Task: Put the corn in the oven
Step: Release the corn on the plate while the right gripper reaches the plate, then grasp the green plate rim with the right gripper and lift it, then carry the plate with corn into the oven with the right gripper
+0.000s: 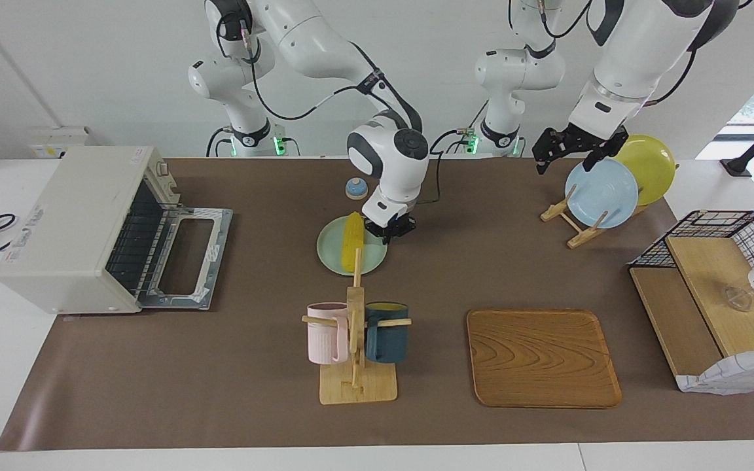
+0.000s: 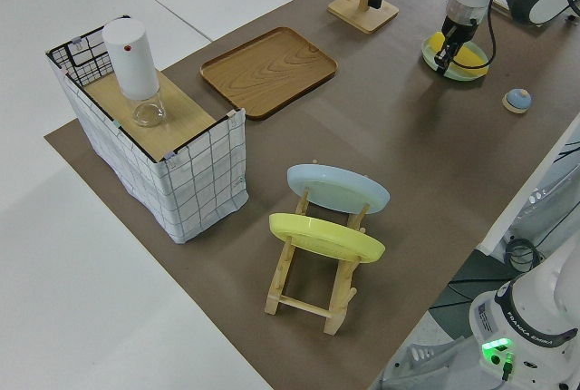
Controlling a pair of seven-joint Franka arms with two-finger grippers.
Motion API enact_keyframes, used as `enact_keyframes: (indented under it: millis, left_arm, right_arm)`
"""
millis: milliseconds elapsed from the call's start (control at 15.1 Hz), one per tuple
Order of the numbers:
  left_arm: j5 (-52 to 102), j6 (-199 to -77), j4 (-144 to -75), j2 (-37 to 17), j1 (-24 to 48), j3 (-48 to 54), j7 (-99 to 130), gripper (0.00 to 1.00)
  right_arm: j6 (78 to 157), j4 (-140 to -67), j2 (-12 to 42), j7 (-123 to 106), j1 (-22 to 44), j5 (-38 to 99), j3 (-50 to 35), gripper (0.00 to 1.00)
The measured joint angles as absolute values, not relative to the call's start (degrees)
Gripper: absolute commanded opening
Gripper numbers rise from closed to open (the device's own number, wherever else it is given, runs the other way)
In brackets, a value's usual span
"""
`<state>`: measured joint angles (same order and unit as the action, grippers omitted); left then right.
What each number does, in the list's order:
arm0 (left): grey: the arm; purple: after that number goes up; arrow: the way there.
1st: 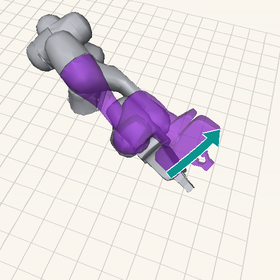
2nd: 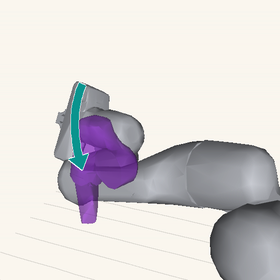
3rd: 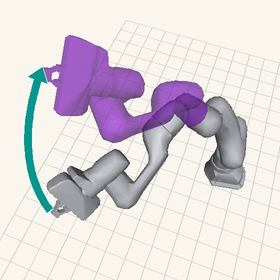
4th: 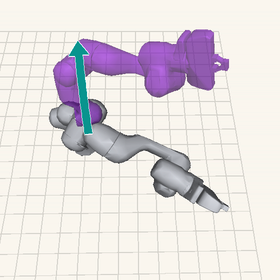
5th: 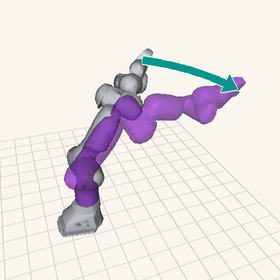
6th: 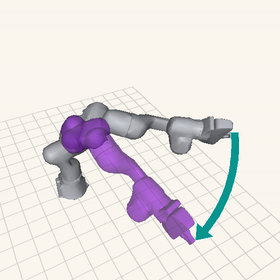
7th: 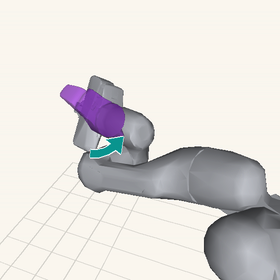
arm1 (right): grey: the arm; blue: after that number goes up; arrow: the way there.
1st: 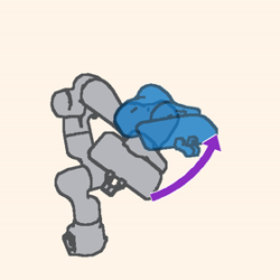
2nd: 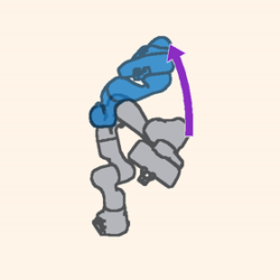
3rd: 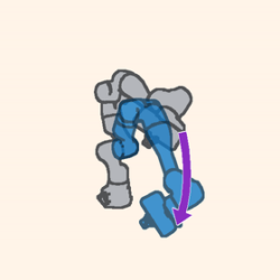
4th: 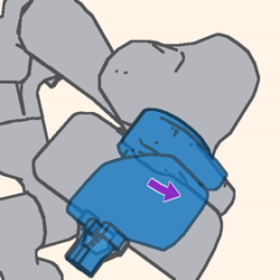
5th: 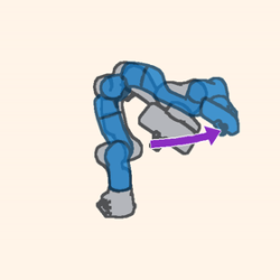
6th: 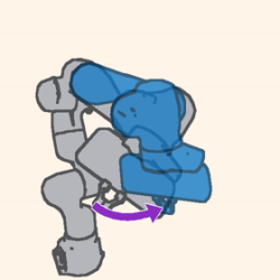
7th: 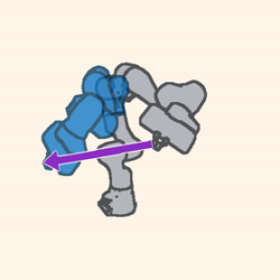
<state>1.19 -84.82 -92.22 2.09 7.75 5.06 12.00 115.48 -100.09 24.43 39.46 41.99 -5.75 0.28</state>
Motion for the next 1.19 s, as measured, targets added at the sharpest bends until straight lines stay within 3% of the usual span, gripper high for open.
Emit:
enact_keyframes:
  millis: [199,596,993,1192]
  left_arm:
    - [1.2,-84.7,-92.2,2.1,7.7,5.1,12.0,1.0]
    - [1.2,-84.7,-92.1,2.1,7.0,5.2,12.0,1.0]
    - [1.2,-84.7,-92.0,2.1,5.9,5.8,11.9,1.0]
    - [1.2,-84.7,-92.0,2.1,5.5,6.3,11.9,1.0]
  right_arm:
    - [105.5,-95.2,23.5,35.3,40.2,-9.1,0.7,0.0]
    - [95.5,-95.1,16.4,22.7,30.3,-10.2,1.2,0.0]
    - [93.3,-104.8,7.6,14.7,18.5,-11.5,1.4,0.0]
    - [93.7,-107.9,5.8,8.5,12.2,-12.2,1.4,0.0]
